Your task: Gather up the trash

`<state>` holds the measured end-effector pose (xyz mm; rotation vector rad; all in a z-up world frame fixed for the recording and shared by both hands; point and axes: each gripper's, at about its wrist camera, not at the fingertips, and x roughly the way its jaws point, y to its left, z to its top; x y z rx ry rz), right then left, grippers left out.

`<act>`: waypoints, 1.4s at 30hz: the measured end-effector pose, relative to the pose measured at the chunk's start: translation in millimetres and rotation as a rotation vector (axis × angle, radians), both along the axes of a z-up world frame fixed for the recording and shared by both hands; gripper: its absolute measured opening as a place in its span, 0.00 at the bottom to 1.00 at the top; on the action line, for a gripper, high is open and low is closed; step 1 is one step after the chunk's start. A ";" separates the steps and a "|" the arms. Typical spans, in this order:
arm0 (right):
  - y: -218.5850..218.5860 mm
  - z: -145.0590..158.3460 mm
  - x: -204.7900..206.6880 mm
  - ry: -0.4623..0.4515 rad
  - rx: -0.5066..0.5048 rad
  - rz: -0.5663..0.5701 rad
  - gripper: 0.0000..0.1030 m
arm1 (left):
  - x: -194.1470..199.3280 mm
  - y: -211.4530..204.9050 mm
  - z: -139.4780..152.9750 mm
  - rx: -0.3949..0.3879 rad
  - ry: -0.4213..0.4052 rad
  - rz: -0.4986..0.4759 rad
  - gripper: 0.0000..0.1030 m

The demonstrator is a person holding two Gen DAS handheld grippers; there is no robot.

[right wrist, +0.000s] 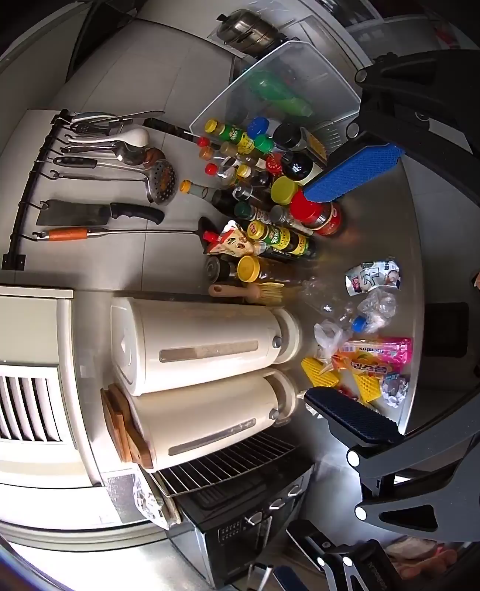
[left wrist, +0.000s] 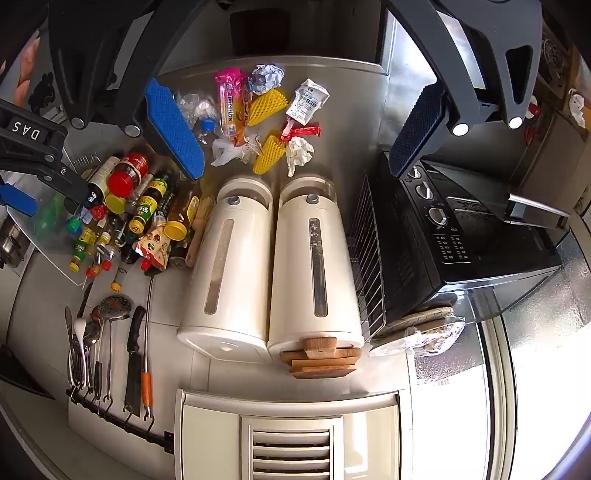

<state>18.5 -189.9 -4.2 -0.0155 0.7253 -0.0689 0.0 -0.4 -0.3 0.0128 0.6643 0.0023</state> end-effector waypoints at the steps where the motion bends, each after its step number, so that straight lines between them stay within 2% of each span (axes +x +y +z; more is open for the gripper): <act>1: 0.1 0.1 0.4 0.000 0.000 0.000 0.97 | 0.0 0.0 -0.1 0.001 0.002 0.000 0.92; 8: 1.8 0.0 -0.7 -0.011 0.009 0.003 0.97 | 1.6 8.6 8.2 -0.009 0.004 0.003 0.92; 18: 4.1 -0.2 -1.1 -0.004 0.008 0.011 0.97 | -4.3 3.4 1.4 0.003 -0.009 0.001 0.92; 42: 4.1 3.4 0.1 -0.012 0.016 0.005 0.97 | 0.8 5.2 8.6 0.011 -0.011 0.004 0.92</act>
